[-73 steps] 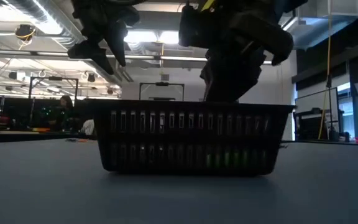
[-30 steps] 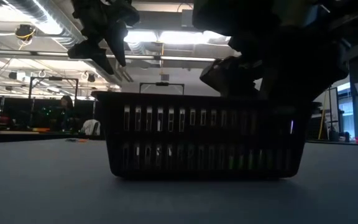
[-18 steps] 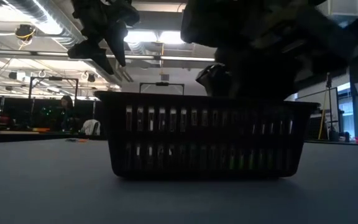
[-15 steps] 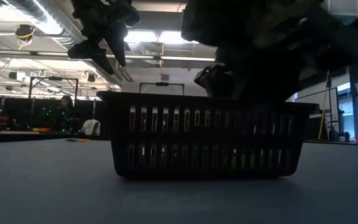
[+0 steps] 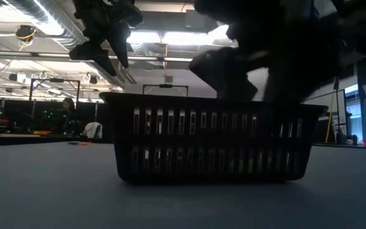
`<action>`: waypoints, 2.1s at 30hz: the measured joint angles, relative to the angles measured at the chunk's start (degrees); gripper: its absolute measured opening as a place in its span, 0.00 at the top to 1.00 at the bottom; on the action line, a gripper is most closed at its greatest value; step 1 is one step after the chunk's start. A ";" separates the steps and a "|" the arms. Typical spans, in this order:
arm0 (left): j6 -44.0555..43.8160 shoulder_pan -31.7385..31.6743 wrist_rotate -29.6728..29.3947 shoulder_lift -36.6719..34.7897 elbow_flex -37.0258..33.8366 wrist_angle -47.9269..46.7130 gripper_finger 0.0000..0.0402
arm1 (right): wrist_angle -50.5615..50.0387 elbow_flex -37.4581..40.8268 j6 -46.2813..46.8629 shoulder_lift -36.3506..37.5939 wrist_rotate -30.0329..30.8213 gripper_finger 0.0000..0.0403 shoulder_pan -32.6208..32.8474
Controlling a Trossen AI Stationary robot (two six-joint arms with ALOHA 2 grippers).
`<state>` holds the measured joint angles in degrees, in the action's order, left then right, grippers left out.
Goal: Sort Halloween decoration
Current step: Put the green skeleton toy into the center black bin
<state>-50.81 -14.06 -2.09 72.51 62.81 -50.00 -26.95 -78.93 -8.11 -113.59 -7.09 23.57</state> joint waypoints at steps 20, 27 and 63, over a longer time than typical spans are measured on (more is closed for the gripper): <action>0.00 0.00 0.00 0.02 0.04 -0.02 0.56 | -1.48 -1.91 3.19 -5.39 0.38 0.76 -2.21; 0.00 0.00 0.00 0.02 0.04 -0.02 0.56 | -2.50 -3.44 3.37 -5.52 1.13 0.96 -2.27; 0.00 0.00 0.00 0.02 0.02 0.02 0.56 | -5.43 -9.47 4.93 -3.66 9.66 0.99 -3.49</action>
<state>-50.81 -14.06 -2.09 72.53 62.83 -49.98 -32.38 -88.40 -3.18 -117.25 2.57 20.09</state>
